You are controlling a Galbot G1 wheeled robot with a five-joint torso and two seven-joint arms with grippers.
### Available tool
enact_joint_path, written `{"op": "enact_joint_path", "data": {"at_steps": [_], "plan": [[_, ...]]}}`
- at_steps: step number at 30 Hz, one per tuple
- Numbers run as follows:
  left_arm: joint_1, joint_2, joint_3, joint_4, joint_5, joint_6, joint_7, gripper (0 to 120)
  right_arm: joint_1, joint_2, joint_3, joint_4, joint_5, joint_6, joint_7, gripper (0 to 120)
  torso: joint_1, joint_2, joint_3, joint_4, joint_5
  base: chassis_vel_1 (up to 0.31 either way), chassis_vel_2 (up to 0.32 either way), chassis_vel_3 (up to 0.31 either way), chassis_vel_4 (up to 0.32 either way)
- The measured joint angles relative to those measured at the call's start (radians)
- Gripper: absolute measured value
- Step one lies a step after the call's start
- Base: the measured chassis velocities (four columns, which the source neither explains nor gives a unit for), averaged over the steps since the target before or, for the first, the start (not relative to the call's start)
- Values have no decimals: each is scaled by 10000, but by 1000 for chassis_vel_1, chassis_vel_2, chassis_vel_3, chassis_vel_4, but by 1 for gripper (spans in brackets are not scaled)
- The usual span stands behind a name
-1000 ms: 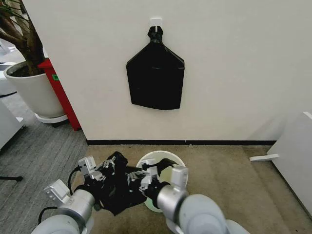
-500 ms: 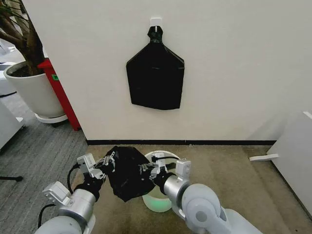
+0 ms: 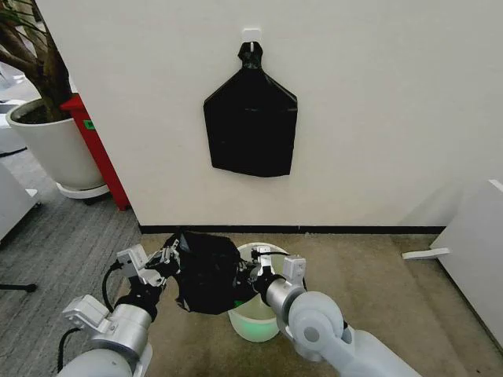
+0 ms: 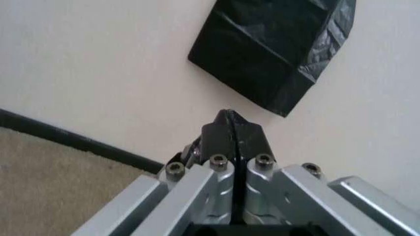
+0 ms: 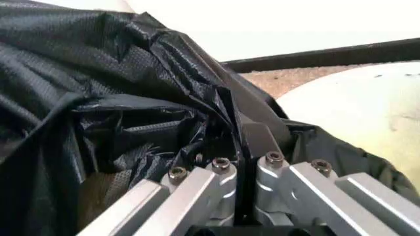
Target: Place the garbage bag over the trash bin.
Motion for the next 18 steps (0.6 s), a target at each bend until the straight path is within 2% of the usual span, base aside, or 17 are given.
{"op": "enact_joint_path", "data": {"at_steps": [5, 18], "plan": [[168, -202, 595, 0, 402, -43, 22, 0, -638, -691, 570, 517, -191, 15, -42, 0, 0, 0, -1, -2, 1, 0, 0, 0, 0], [41, -203, 1760, 35, 299, 242, -180, 0, -1142, -1596, 1678, 1483, -92, 24, 156, 0, 0, 0, -1, 0, 2, 0, 0, 0, 0]]}}
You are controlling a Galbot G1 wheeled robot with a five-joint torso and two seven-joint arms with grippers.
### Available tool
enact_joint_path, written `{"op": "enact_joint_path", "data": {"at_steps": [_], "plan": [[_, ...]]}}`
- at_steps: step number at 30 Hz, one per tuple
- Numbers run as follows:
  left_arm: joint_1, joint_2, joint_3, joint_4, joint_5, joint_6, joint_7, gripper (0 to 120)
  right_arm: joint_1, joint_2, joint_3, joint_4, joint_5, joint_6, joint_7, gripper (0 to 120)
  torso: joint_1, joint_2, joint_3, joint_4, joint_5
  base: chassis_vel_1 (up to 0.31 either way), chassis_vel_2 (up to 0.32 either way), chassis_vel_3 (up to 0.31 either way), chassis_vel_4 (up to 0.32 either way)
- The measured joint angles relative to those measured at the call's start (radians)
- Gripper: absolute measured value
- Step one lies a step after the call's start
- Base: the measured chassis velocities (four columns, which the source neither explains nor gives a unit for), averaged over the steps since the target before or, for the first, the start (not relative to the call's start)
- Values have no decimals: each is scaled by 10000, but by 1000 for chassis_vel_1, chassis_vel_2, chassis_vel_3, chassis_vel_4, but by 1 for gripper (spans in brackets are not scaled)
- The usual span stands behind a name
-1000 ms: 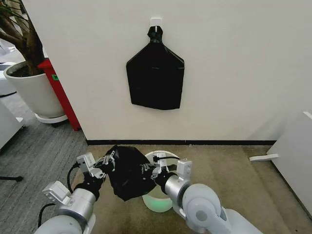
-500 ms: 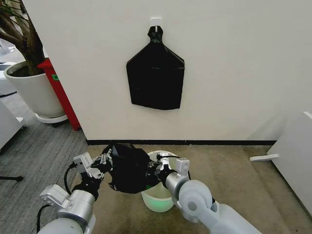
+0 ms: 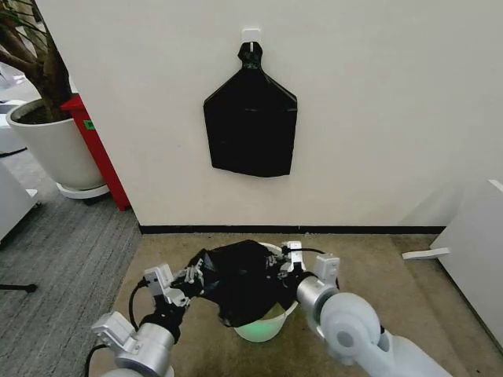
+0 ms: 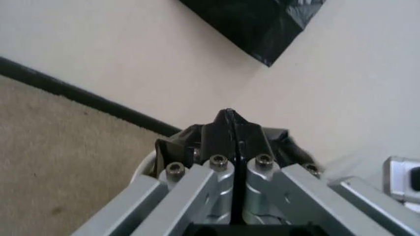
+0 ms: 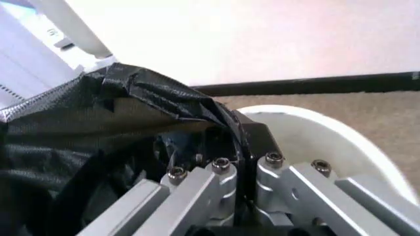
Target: Place the garbage bag over the trash bin.
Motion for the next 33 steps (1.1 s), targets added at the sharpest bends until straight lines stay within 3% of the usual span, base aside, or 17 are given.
{"op": "enact_joint_path", "data": {"at_steps": [6, 16, 26, 33], "plan": [[-21, 50, 249, 302, 134, 0, -40, 0, -738, -335, 526, 183, -153, 80, -138, 0, 0, 0, 0, -2, -2, 0, 0, 0, 0], [373, 175, 229, 711, 814, -170, 28, 0, -1791, -15, 470, 81, -1199, 386, -552, 0, 0, 0, 0, -1, -1, 0, 0, 0, 0], [343, 222, 200, 1607, 1567, -595, 803, 0, -2698, -116, 1012, 111, -2214, 725, -1283, 0, 0, 0, 0, -2, -2, 0, 0, 0, 0], [585, 168, 198, 1736, 1967, -767, 862, 0, -3168, -122, 1147, 189, -2578, 802, -1526, 0, 0, 0, 0, -1, -2, 0, 0, 0, 0]]}}
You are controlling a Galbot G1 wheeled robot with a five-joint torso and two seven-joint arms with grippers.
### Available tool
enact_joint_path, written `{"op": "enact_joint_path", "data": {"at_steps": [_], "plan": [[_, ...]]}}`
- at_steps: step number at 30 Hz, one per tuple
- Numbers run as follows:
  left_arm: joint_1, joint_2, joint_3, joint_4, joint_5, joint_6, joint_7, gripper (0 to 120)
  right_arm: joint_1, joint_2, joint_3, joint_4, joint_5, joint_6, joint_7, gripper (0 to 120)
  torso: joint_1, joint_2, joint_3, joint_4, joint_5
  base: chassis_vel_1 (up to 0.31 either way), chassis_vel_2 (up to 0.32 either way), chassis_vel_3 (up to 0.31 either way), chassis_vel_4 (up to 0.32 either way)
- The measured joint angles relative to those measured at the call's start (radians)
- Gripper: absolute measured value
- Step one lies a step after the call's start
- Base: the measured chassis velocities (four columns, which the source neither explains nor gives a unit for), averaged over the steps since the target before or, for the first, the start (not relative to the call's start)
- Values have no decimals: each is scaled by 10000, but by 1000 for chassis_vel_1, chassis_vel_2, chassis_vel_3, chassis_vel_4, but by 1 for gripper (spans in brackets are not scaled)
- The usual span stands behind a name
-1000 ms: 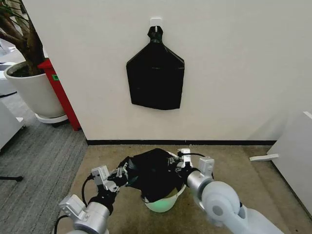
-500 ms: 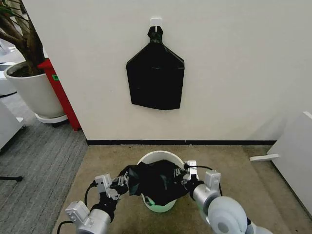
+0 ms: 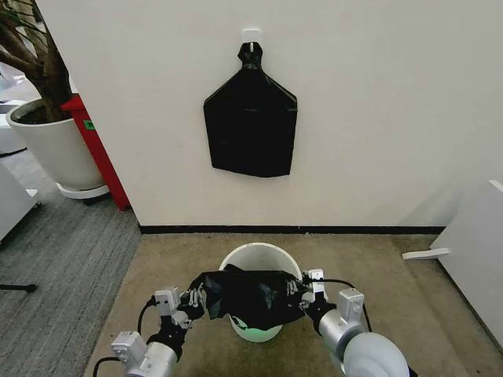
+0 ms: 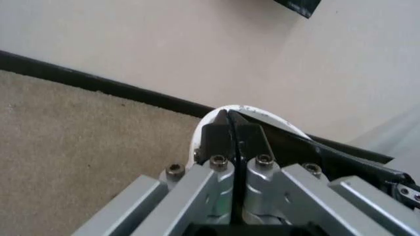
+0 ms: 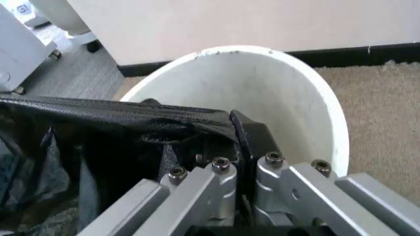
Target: Place the garbage bag over the trash bin.
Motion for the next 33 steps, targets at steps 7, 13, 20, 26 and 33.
{"op": "enact_joint_path", "data": {"at_steps": [7, 13, 20, 26, 33], "plan": [[14, -92, 134, 362, 507, -151, 62, 0, -40, 81, -267, -64, -345, 90, -62, 0, 0, 0, 0, 0, 0, 0, 0, 0, 0], [21, -253, 426, 724, 969, -245, 236, 0, -19, 181, -463, -254, -755, 220, -233, 0, 0, 0, 1, 1, 0, 0, 0, 0, 0], [-37, -209, 460, 991, 1360, -379, 475, 0, -263, 240, -434, -325, -1495, 439, -887, 0, 0, 0, 1, 0, -1, 0, 0, 0, 0], [-98, -178, 466, 1259, 1774, -563, 685, 0, -562, 339, -486, -505, -2329, 836, -1383, 0, 0, 0, 1, 0, -1, 0, 0, 0, 0], [-421, -222, 491, 1734, 2092, -734, 716, 0, -355, 488, -485, -1044, -3076, 1372, -1640, 0, 0, 0, 1, 0, -1, 0, 0, 0, 0]]}}
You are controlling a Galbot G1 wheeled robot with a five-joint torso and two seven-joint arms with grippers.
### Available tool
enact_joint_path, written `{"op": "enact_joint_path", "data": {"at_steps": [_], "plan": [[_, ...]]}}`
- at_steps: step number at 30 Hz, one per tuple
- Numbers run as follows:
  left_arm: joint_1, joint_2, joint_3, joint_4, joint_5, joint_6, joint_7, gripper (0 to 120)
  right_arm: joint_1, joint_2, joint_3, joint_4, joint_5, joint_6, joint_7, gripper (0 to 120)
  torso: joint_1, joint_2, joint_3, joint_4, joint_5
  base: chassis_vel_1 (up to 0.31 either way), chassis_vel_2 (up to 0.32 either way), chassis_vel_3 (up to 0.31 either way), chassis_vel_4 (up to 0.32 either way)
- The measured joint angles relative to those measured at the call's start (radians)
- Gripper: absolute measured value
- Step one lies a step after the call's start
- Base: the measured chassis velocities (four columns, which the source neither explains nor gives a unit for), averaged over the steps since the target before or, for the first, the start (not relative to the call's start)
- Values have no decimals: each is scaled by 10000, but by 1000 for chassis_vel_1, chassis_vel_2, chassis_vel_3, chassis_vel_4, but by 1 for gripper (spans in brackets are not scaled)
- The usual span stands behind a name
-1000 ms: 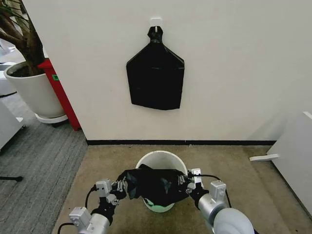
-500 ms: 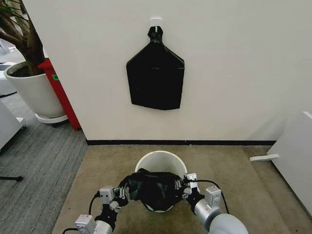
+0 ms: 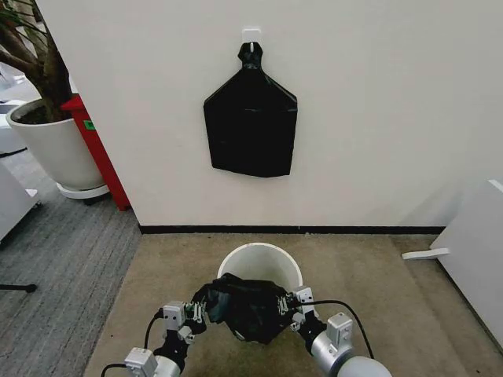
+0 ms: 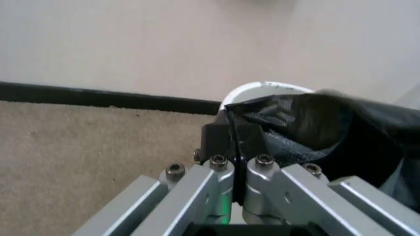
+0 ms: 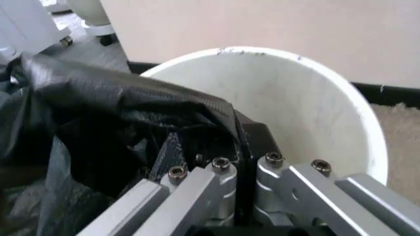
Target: Place the garbage bag over the trash bin.
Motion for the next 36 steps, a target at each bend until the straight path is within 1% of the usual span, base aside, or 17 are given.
{"op": "enact_joint_path", "data": {"at_steps": [8, 10, 11, 13, 17, 18, 19, 20, 22, 23, 25, 27, 30, 31, 32, 34, 36], "plan": [[-402, -97, 94, 721, 471, -320, 135, 0, 185, 14, 78, -212, -382, 106, -68, 0, 1, 0, 0, 0, 0, 0, 0, 0, 0], [-419, -105, 105, 821, 561, -387, 154, 1, 154, 26, 140, -225, -568, 138, -129, 0, 1, 0, 0, 1, -1, 0, 0, 0, 0], [-416, -105, 108, 831, 566, -394, 154, 7, 131, 26, 160, -225, -627, 141, -148, 0, 1, 0, 0, 1, 0, 0, 0, 0, 0], [-368, -118, 109, 834, 599, -460, 150, 19, -72, 23, 233, -149, -976, 200, -265, 9, 1, 0, 0, 0, 0, 0, 0, 0, 0], [-291, -162, 94, 813, 677, -541, 149, 27, -244, 14, 228, 29, -1289, 265, -314, 19, 1, 0, 0, 0, 0, 0, 0, 0, 0], [-267, -177, 75, 774, 743, -579, 148, 36, -301, 14, 208, 166, -1330, 229, -297, 26, 1, 0, 0, 0, 0, 0, 0, 0, 0], [-260, -181, 68, 761, 768, -592, 147, 38, -319, 14, 200, 217, -1334, 205, -280, 27, 0, 0, 0, 0, 0, 0, 0, 0, 0], [-232, -201, 32, 708, 869, -643, 146, 44, -400, 15, 160, 469, -1324, 57, -170, 34, 0, 0, 0, 0, 0, 0, 0, 0, 0], [-175, -211, -24, 626, 948, -683, 131, 51, -518, 14, 138, 827, -1160, -186, 11, 41, 0, 0, -1, 0, -1, 0, 0, 0, 0], [-175, -211, -24, 626, 948, -683, 131, 51, -518, 14, 138, 827, -1160, -186, 11, 41, 0, 0, -1, 0, -1, 0, 0, 0, 0], [-92, -210, -68, 538, 977, -696, 111, 57, -609, 8, 131, 1120, -922, -421, 237, 49, 0, 0, -1, 0, 0, 0, 0, 0, 0], [25, -193, -136, 413, 1008, -705, 89, 69, -739, -8, 190, 1496, -575, -825, 546, 58, 0, 0, -1, 0, 0, 0, 0, 0, 0], [85, -188, -185, 355, 1073, -724, 75, 81, -854, -4, 234, 1842, 92, -1342, 1034, 71, 1, 0, -1, 0, 0, 0, 0, 0, 0], [85, -188, -185, 355, 1073, -724, 75, 81, -854, -4, 234, 1842, 92, -1342, 1034, 71, 1, 0, -1, 0, 0, 0, 0, 0, 0], [92, -195, -200, 356, 1116, -732, 70, 86, -905, 28, 232, 1995, 420, -1523, 1242, 76, 1, 0, -1, 0, -1, 0, 0, 0, 0], [93, -203, -206, 355, 1145, -738, 66, 90, -948, 88, 232, 2116, 706, -1607, 1367, 81, 0, 0, -1, 0, -1, 0, 0, 0, 0], [96, -225, -208, 363, 1165, -739, 59, 96, -950, 233, 239, 2349, 1209, -1747, 1629, 90, 0, 0, -1, 0, 0, 0, 0, 0, 0]]}}
